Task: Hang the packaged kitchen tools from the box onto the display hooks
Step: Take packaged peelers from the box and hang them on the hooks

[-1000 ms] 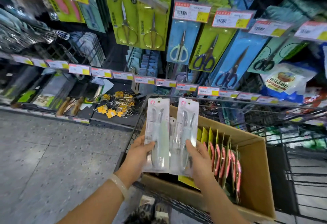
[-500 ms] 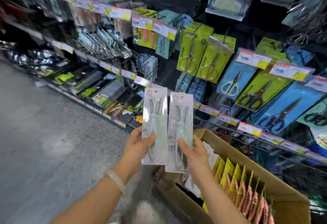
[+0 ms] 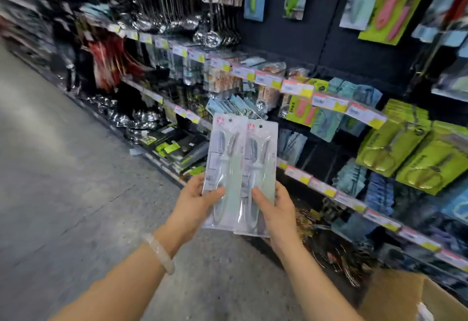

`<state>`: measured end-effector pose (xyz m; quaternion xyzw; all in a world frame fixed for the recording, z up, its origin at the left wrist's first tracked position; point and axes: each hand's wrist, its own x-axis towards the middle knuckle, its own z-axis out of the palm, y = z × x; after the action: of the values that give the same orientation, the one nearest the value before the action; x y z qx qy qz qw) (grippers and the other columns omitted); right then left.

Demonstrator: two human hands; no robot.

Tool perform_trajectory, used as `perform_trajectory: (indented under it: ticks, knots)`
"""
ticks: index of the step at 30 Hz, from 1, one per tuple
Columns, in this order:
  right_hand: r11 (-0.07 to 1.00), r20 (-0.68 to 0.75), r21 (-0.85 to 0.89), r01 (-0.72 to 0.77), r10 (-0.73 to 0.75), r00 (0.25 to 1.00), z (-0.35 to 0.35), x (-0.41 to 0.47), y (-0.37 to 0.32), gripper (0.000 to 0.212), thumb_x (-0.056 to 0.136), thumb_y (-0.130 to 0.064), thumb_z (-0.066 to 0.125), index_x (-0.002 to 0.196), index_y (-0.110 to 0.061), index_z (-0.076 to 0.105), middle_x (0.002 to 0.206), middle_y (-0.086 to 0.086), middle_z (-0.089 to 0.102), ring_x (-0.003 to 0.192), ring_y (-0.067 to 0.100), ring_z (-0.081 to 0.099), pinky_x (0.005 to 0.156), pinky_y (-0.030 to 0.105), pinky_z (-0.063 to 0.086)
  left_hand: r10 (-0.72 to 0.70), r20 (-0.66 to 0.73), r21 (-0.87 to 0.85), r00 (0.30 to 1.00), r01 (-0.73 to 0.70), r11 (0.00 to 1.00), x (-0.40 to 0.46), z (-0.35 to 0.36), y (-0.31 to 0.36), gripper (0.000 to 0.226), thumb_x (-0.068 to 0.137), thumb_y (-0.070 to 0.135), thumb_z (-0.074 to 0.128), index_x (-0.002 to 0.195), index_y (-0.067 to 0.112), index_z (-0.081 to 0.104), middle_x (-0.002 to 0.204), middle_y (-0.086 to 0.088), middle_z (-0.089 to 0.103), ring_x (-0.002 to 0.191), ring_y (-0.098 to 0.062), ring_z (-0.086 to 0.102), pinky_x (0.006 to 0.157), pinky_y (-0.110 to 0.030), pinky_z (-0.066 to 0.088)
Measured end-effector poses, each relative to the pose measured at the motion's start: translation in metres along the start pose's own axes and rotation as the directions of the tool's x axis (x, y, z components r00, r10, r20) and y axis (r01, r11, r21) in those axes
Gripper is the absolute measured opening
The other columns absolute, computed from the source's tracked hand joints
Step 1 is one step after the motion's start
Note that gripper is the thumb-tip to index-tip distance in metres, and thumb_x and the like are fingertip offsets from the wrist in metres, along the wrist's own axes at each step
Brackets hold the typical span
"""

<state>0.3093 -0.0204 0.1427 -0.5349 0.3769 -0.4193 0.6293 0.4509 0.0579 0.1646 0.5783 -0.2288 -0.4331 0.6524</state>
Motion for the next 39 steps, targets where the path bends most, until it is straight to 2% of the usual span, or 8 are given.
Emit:
perform_trajectory:
  ticks: [5, 11, 17, 21, 25, 29, 34, 39]
  knots:
    - [0.997, 0.007, -0.024, 0.068, -0.068, 0.998, 0.075, 0.037, -0.015, 0.029, 0.085, -0.017, 0.068, 0.109, -0.026, 0.055, 0.1, -0.007, 0.066, 0.083, -0.002, 0.064, 0.066, 0.011, 0.051, 0.037, -0.018, 0.07, 0.999, -0.036, 0.997, 0.042, -0.05, 0.052, 0.033, 0.086, 0.001, 0.064, 0.117, 0.006, 0.054, 0.102, -0.009, 0.07, 0.085, -0.022, 0.069, 0.068, -0.031, 0.056]
    - [0.986, 0.01, -0.038, 0.163, -0.163, 0.987, 0.124, 0.099, -0.049, 0.025, 0.086, -0.018, 0.067, 0.098, -0.034, 0.053, 0.098, -0.011, 0.064, 0.084, -0.002, 0.062, 0.065, 0.009, 0.049, 0.057, -0.009, 0.038, 0.998, -0.057, 0.998, 0.101, -0.061, 0.106, 0.027, 0.087, 0.001, 0.064, 0.112, 0.007, 0.058, 0.101, -0.012, 0.071, 0.082, -0.024, 0.07, 0.058, -0.029, 0.055]
    - [0.964, -0.018, -0.029, 0.263, -0.263, 0.965, 0.159, 0.18, -0.073, 0.028, 0.085, -0.016, 0.068, 0.109, -0.027, 0.056, 0.097, -0.012, 0.065, 0.081, -0.005, 0.063, 0.067, 0.009, 0.05, 0.112, 0.003, 0.018, 0.994, -0.112, 0.994, 0.18, -0.062, 0.147, 0.031, 0.085, 0.002, 0.066, 0.115, 0.008, 0.057, 0.107, -0.012, 0.07, 0.095, -0.029, 0.069, 0.089, -0.049, 0.053]
    - [0.949, -0.007, -0.015, 0.315, -0.315, 0.949, 0.178, 0.24, -0.092, 0.029, 0.083, -0.024, 0.069, 0.106, -0.034, 0.055, 0.105, -0.008, 0.068, 0.095, 0.009, 0.066, 0.083, 0.026, 0.054, 0.179, 0.013, 0.011, 0.984, -0.179, 0.984, 0.24, -0.056, 0.185, 0.035, 0.085, -0.003, 0.062, 0.118, 0.008, 0.056, 0.103, -0.011, 0.069, 0.086, -0.025, 0.07, 0.067, -0.034, 0.056]
    - [0.933, -0.036, 0.009, 0.36, -0.36, 0.932, 0.192, 0.306, -0.121, 0.029, 0.083, -0.021, 0.07, 0.107, -0.03, 0.056, 0.107, -0.004, 0.068, 0.098, 0.015, 0.066, 0.087, 0.033, 0.053, 0.221, 0.067, -0.009, 0.973, -0.221, 0.975, 0.304, -0.048, 0.225, 0.052, 0.085, 0.0, 0.063, 0.134, 0.009, 0.047, 0.12, -0.012, 0.062, 0.085, -0.022, 0.071, 0.054, -0.024, 0.056]
    - [0.903, -0.06, -0.035, 0.429, -0.43, 0.901, 0.201, 0.359, -0.148, 0.035, 0.084, -0.021, 0.069, 0.116, -0.019, 0.056, 0.109, -0.001, 0.067, 0.098, 0.013, 0.066, 0.084, 0.029, 0.055, 0.295, 0.154, -0.03, 0.943, -0.294, 0.955, 0.351, -0.038, 0.254, 0.036, 0.089, 0.001, 0.058, 0.122, 0.011, 0.048, 0.098, 0.003, 0.064, 0.06, 0.003, 0.067, 0.046, -0.013, 0.05]
    - [0.861, -0.087, -0.087, 0.501, -0.508, 0.857, 0.209, 0.404, -0.174, 0.032, 0.084, -0.019, 0.068, 0.113, -0.022, 0.056, 0.104, -0.006, 0.066, 0.094, 0.008, 0.065, 0.079, 0.024, 0.054, 0.358, 0.187, -0.061, 0.915, -0.353, 0.934, 0.401, -0.03, 0.281, 0.035, 0.089, 0.001, 0.06, 0.121, 0.013, 0.058, 0.109, -0.006, 0.071, 0.09, -0.02, 0.071, 0.065, -0.027, 0.059]
    - [0.81, -0.14, -0.169, 0.561, -0.584, 0.8, 0.215, 0.438, -0.2, 0.03, 0.084, -0.02, 0.069, 0.11, -0.024, 0.054, 0.101, -0.013, 0.062, 0.082, -0.008, 0.062, 0.07, 0.011, 0.051, 0.428, 0.334, -0.118, 0.84, -0.413, 0.903, 0.429, -0.021, 0.307, 0.037, 0.091, -0.007, 0.052, 0.082, 0.029, 0.049, 0.052, 0.028, 0.062, 0.05, 0.015, 0.058, 0.044, -0.006, 0.044]
